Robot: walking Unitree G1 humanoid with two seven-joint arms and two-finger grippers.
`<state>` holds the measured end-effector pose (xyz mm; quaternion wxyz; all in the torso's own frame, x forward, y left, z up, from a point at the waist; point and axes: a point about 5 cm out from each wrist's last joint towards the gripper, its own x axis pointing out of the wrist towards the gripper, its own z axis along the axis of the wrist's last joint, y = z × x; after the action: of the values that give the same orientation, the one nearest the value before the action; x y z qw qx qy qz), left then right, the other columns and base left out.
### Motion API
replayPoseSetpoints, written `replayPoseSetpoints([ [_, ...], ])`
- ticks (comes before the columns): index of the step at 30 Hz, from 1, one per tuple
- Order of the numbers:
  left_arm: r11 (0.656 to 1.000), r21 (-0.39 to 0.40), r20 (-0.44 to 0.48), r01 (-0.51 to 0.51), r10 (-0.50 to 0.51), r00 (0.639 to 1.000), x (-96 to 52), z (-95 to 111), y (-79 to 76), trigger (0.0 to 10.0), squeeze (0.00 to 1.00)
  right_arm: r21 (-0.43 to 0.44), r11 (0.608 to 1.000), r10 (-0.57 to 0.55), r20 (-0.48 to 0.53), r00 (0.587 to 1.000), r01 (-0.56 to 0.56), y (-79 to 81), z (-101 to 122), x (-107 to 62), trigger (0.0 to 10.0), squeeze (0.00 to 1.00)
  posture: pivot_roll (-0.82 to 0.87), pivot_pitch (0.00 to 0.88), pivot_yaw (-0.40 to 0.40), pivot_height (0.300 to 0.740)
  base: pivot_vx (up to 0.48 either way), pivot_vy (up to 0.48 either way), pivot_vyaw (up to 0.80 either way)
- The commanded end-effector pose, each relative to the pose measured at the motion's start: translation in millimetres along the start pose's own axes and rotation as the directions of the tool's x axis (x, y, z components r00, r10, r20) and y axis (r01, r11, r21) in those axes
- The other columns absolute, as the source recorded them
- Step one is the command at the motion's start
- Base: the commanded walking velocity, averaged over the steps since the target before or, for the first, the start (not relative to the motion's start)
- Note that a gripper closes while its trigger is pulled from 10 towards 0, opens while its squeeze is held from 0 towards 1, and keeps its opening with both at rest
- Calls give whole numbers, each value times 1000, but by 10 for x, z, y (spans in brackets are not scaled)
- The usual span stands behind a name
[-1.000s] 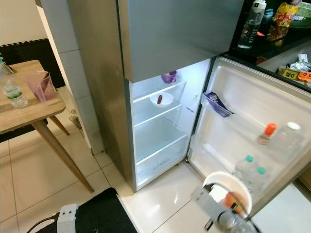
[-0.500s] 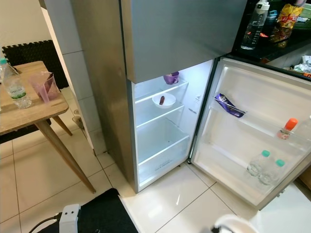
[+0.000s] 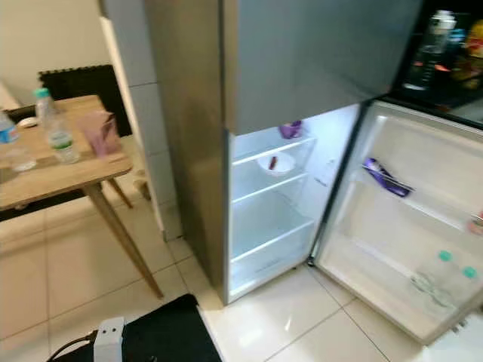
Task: Restocking fridge
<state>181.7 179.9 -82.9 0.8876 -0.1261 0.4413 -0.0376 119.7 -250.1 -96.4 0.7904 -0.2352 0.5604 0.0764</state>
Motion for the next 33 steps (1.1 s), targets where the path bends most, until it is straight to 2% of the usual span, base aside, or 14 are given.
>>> replayPoseSetpoints([
  [1, 1000, 16, -25, 1, -1, 1000, -5, -55, -10, 10000, 0, 4, 1000, -7, 14, 1000, 7, -18, 48, 4, 10000, 0, -83, 0, -22, 740, 0, 0, 731],
  [12, 999, 27, -34, 19, -18, 999, -1, -56, -24, 10000, 0, -4, 1000, 3, -18, 1000, -3, 27, -79, -9, 10000, 0, -81, 0, -26, 740, 0, 0, 732],
  [21, 999, 37, -42, 27, -26, 999, 0, -62, -32, 10000, 0, -39, 999, -31, -10, 999, 31, -16, -59, -10, 10000, 0, -76, 0, -26, 740, 0, 0, 707],
  [25, 999, 37, -55, 35, -33, 998, -5, -91, -36, 10000, 0, -53, 998, -44, -7, 999, 44, -37, -42, -9, 10000, 0, -80, 0, -23, 740, 0, 0, 0],
  [33, 999, 32, -63, 42, -40, 997, 1, -91, -53, 10000, 0, -38, 999, -31, -1, 1000, 31, -10, -41, -7, 10000, 0, -82, 0, -19, 740, 0, -395, 0],
])
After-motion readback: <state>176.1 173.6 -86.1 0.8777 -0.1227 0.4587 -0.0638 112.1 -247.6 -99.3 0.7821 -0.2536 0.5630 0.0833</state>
